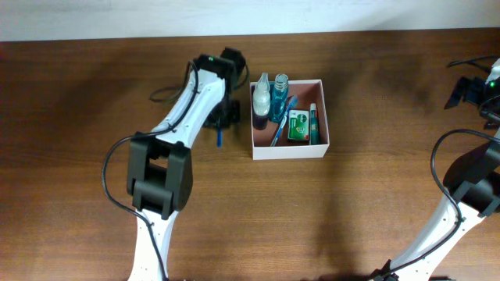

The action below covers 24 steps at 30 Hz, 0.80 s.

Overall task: Pack container
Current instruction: 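Lift the razor and carry it over the pink box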

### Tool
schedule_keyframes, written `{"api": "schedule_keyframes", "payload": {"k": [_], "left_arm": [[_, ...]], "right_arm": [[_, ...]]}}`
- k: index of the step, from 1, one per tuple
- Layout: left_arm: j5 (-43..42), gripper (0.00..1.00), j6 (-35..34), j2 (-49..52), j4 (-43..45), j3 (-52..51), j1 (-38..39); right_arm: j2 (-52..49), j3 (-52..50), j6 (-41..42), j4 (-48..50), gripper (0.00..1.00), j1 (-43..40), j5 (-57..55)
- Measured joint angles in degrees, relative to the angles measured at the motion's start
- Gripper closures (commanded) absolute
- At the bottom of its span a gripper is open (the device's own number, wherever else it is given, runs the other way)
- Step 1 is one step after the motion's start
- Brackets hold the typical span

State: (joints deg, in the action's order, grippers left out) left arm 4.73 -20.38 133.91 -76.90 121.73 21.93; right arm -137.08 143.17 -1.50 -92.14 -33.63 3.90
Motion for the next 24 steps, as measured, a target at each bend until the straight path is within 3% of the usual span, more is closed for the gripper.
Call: {"api": "schedule_keyframes", "payload": {"k": [17,24], "left_arm": [[2.27,0.90,0.24,0.17,-6.19,42.58,0.63],[2.80,0.91,0.24,0.15,-3.78,47.95,6.23]], "right_arm": [[0.00,0.00,-0.02,0.02,0.01,0.02,0.02],[0.00,0.00,0.00,0.00,0.01,0.00,0.02]]}}
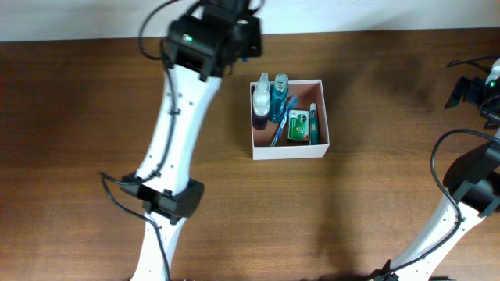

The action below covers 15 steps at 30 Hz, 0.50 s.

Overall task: Pack container
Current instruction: 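Lift the razor and carry it over the pink box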

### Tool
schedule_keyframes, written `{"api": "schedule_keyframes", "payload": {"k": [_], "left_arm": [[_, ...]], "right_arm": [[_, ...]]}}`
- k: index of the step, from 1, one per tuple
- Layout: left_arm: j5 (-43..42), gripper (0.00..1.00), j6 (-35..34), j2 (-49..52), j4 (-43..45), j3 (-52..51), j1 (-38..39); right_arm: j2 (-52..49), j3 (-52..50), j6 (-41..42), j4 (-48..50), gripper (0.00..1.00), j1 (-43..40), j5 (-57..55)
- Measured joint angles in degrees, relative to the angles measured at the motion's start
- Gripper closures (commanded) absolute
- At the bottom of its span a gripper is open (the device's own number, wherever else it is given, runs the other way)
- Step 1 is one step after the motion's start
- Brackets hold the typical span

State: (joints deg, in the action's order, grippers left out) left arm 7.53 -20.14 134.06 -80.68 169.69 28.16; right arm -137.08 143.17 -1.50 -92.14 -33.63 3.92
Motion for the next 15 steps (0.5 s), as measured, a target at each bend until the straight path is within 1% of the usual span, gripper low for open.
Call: {"api": "schedule_keyframes", "payload": {"k": [7,15], "left_arm": [[-0.02,0.90,2.93,0.04,2.40,0.00,8.22],[-0.09,0.90,6.49,0.74,2.45,-0.02,11.30]], "right_arm": [[0.00,0.00,-0.02,0.00,0.01,0.02,0.00],[0.00,0.00,-0.04,0.02,0.01,0.00,0.00]]}}
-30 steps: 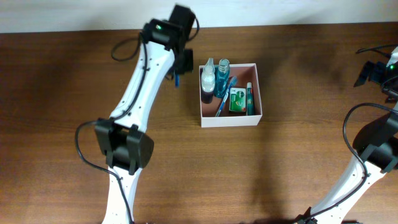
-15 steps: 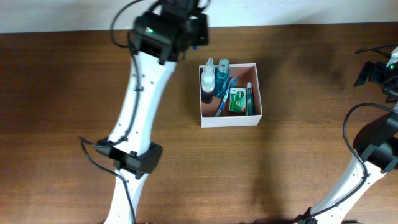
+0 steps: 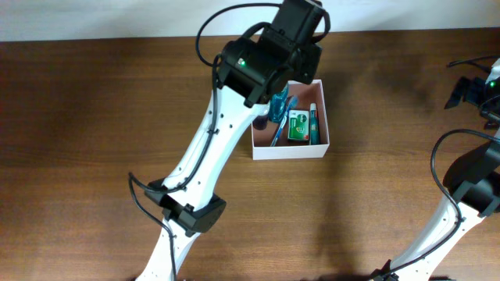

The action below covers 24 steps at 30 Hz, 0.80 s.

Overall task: Pack container
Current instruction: 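Lift the razor and carry it over the pink box, then lower the razor into the box and open the left gripper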

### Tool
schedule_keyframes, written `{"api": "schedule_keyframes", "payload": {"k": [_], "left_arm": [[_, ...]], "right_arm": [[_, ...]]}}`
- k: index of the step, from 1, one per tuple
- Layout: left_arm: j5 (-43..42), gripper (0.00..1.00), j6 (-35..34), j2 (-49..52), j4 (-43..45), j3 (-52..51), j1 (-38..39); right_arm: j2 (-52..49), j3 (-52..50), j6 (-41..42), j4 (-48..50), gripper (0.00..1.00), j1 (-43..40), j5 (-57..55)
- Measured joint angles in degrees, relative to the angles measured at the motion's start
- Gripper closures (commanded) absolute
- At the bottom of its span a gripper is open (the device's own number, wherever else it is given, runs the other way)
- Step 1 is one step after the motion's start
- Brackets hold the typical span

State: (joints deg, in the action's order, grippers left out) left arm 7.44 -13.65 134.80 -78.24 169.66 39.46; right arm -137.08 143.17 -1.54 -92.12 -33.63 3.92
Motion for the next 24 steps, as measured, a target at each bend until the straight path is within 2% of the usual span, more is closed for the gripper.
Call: {"api": "schedule_keyframes", "payload": {"k": [11,21,24], "left_arm": [[-1.49,0.89,1.77,6.47,-0.76,-0.04,1.92],[-1.64,0.89,2.36,13.84,-6.45,-0.11,3.08],[-1.66,0.86,2.40,15.04,-6.88,-0.17,3.28]], "right_arm": [[0.00,0.00,0.02,0.00,0.01,0.00,0.00],[0.00,0.00,0.00,0.00,0.01,0.02,-0.02],[0.00,0.00,0.00,0.00,0.01,0.00,-0.02]]}}
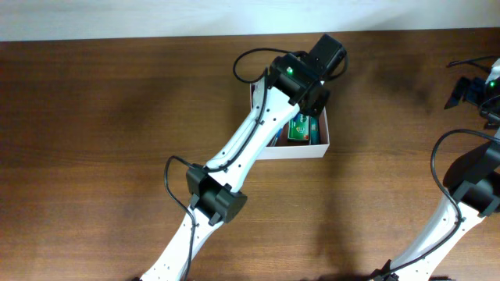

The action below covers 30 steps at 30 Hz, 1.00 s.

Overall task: Pack container
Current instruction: 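Lower the razor into the box and open the left gripper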

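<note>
The white box (291, 153) stands at the table's middle back. My left arm reaches across it from the lower left, and its wrist and gripper (314, 101) hang over the box's far right part. The arm hides the fingers and whatever is between them. Inside the box, a green pack (297, 129) and a slim green tube (314, 129) still show, while the arm covers the left half. My right gripper (462, 92) rests far off at the table's back right edge, with nothing near it.
The brown wooden table (94, 140) carries the box. A black cable (250, 66) loops off the left wrist beside the box's far left corner. The right arm's base and links stand along the right edge.
My left wrist has moved from over the box's far left part to over its far right part. It looks smaller, so it sits lower. The right arm has not moved.
My left gripper was down on the table left of the box, at a blue pen. Then it was raised near the back edge and the pen was gone from the table. Then it was over the box's back, and now it is lower over the box's right side.
</note>
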### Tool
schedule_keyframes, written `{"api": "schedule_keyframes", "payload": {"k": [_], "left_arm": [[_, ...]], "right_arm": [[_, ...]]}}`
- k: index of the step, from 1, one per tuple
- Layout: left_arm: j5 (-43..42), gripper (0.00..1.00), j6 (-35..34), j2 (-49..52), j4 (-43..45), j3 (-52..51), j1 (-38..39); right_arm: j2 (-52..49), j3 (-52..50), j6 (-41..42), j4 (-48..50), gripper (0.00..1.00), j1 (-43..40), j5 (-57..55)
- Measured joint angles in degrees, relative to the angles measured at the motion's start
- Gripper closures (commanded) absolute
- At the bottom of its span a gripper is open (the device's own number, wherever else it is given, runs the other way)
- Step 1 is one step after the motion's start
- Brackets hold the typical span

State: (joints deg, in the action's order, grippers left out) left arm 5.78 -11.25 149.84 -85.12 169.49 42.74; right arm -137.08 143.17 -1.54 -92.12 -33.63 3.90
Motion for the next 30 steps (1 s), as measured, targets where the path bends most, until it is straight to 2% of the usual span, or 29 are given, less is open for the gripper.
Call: {"api": "schedule_keyframes", "payload": {"k": [23,24,26,30], "left_arm": [[0.00,0.85,0.17,5.51,-1.46,0.00,1.03],[0.00,0.84,0.17,5.92,-1.64,0.00,1.03],[0.00,0.76,0.28,6.36,-1.75,-0.07,1.03],[0.00,0.71,0.68,6.38,-1.79,-0.09,1.01]], "right_arm": [[0.00,0.00,0.02,0.00,0.01,0.00,0.02],[0.00,0.00,0.02,0.00,0.01,0.00,0.00],[0.00,0.00,0.02,0.00,0.01,0.00,0.00],[0.00,0.00,0.00,0.00,0.01,0.00,0.02]]}}
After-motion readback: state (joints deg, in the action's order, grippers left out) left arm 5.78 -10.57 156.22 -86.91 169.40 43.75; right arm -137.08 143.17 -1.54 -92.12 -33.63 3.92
